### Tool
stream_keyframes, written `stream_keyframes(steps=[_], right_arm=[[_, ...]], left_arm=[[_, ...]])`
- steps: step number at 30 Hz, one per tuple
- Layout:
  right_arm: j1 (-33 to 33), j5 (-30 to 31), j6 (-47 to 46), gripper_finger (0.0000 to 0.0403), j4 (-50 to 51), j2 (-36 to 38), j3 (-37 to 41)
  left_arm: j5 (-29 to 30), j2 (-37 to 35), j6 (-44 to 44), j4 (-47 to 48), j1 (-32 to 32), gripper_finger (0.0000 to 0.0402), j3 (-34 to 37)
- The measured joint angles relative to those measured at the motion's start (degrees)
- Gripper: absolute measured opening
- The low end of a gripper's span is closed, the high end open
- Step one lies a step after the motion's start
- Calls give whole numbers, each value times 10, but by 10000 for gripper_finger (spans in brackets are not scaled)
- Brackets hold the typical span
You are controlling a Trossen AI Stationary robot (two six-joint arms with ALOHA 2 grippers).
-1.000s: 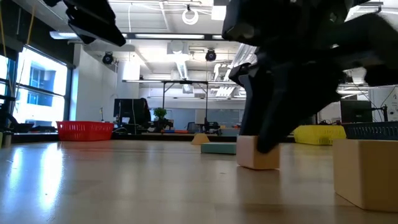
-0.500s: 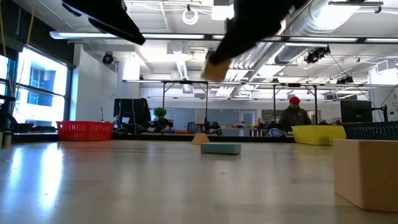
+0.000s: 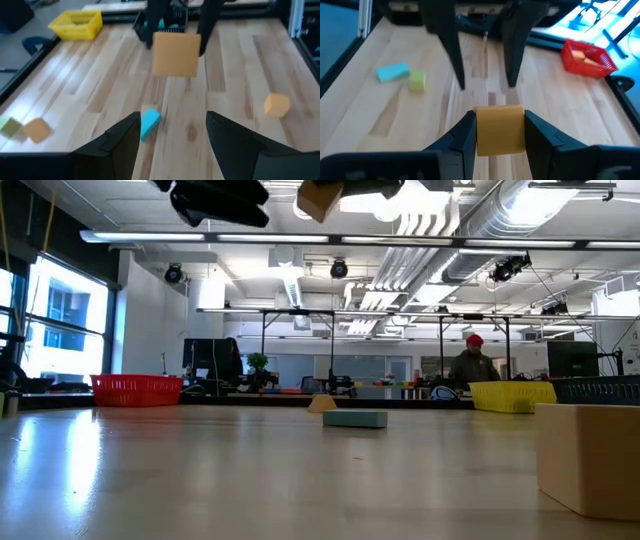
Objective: Sort & place blocks by color
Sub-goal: Put the yellow block into the red bin
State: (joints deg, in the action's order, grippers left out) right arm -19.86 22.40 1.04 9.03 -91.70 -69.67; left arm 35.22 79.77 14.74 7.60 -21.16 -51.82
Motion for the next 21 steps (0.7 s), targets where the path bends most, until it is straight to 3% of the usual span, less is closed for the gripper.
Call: stream_keyframes(steps=[11, 15, 21], right_arm=[[4, -3, 20, 107, -40, 4, 0], [4, -2, 20, 107, -46, 4, 0], [4, -3, 20, 108, -80, 4, 0]], left_arm=[[28, 0, -79, -90, 3, 211, 0], [53, 0, -91, -93, 4, 211, 0], [38, 0, -94, -95, 17, 211, 0]])
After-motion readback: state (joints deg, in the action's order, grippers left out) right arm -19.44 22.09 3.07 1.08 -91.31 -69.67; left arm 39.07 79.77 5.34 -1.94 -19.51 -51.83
